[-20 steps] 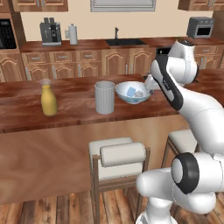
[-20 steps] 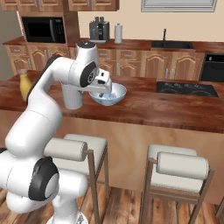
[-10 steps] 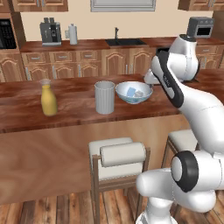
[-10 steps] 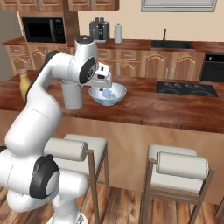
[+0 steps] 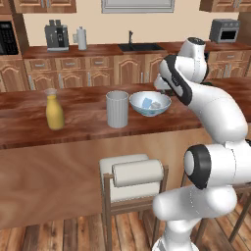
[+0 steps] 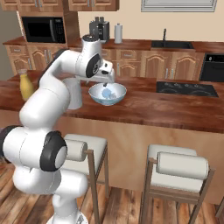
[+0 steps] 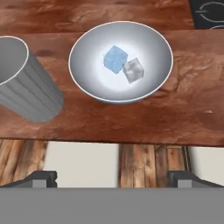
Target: There are two ice cubes in the ice bowl. Place both ice cubes in the glass cup.
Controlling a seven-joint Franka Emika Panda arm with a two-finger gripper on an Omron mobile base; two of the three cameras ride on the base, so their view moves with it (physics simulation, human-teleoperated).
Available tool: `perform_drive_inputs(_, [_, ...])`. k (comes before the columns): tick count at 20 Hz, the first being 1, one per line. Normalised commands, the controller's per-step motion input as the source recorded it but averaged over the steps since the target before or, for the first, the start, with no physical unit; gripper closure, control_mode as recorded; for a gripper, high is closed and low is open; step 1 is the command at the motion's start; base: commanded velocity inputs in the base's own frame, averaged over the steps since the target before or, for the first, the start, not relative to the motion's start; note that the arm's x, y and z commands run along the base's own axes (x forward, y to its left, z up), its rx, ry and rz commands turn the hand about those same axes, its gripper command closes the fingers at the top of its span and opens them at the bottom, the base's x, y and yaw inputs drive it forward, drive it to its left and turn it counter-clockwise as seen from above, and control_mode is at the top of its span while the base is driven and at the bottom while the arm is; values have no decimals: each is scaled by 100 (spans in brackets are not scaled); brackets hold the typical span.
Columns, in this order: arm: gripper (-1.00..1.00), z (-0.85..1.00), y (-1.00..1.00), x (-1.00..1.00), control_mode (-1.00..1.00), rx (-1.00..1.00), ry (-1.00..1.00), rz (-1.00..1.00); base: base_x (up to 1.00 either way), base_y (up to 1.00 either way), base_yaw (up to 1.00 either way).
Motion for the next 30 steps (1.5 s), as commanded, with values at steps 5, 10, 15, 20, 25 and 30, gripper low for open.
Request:
perform_drive_inputs(5, [-100, -7, -1, 36, -100, -2, 5, 3, 0, 0, 0])
perform_drive_inputs(10, [-100, -36, 0, 41, -100, -13, 15, 7, 0, 0, 0])
perform_drive_inputs(15, [-100, -48, 0, 29, -100, -8, 9, 6, 0, 0, 0])
perform_drive_inputs(20, [-100, -26, -3, 26, -100, 0, 0, 1, 0, 0, 0])
perform_drive_inputs(25, [-100, -19, -10, 33, -100, 0, 0, 1, 0, 0, 0])
perform_drive_inputs(30, [-100, -26, -9, 36, -100, 0, 0, 1, 0, 0, 0])
